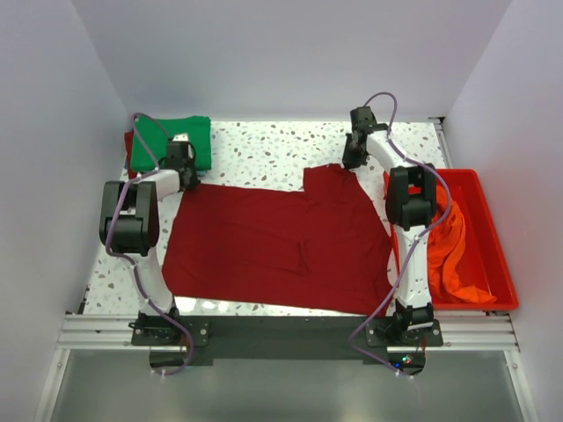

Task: Fold and stack the t-shirts
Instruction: Fold the tshirt

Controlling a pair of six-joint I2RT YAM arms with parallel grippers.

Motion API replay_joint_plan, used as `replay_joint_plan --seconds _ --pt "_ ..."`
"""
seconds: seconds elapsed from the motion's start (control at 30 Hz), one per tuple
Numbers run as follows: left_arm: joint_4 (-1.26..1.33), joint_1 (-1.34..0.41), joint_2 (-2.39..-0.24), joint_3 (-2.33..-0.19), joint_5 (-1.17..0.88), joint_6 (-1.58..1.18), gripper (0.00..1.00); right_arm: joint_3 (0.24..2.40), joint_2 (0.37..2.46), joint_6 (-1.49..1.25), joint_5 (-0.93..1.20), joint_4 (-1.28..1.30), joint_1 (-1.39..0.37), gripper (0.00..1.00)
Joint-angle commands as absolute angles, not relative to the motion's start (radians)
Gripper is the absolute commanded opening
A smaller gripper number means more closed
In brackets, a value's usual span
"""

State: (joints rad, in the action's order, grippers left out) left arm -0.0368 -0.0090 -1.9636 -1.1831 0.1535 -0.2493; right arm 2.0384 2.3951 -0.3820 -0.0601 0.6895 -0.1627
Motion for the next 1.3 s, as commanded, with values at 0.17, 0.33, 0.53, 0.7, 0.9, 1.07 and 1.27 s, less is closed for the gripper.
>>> replay_joint_plan --seconds 0.17,0.33,0.53,0.7,0.9,1.07,1.27 --pt "-0.067 -0.015 -1.957 -1.184 0.16 -0.259 0.03 2.082 2.391 -0.39 -0.051 0.706 -0.163 0.01" --pt "-0.069 -0.015 -1.947 -1.189 0.143 -0.261 0.0 2.092 2.385 -0.393 -0.045 0.709 -0.163 0.0" --pt "-0.074 -0.015 -1.885 -1.197 0.129 -0.273 0.0 2.1 2.35 -0.393 -0.043 0.718 -0.163 0.0" --pt "-0.074 -0.015 -1.839 -1.187 0.132 -0.281 0.0 2.115 2.319 -0.394 -0.052 0.718 -0.163 0.0" --pt "-0.092 -0.012 -1.816 -1.21 0.146 -0.27 0.0 2.172 2.312 -0.411 -0.087 0.744 -0.143 0.0" --pt "-0.113 -0.012 -1.836 -1.258 0.118 -0.268 0.0 2.216 2.336 -0.431 -0.068 0.742 -0.129 0.0" --pt "-0.141 -0.012 -1.871 -1.336 0.104 -0.265 0.0 2.345 2.379 -0.452 -0.048 0.756 -0.12 0.0"
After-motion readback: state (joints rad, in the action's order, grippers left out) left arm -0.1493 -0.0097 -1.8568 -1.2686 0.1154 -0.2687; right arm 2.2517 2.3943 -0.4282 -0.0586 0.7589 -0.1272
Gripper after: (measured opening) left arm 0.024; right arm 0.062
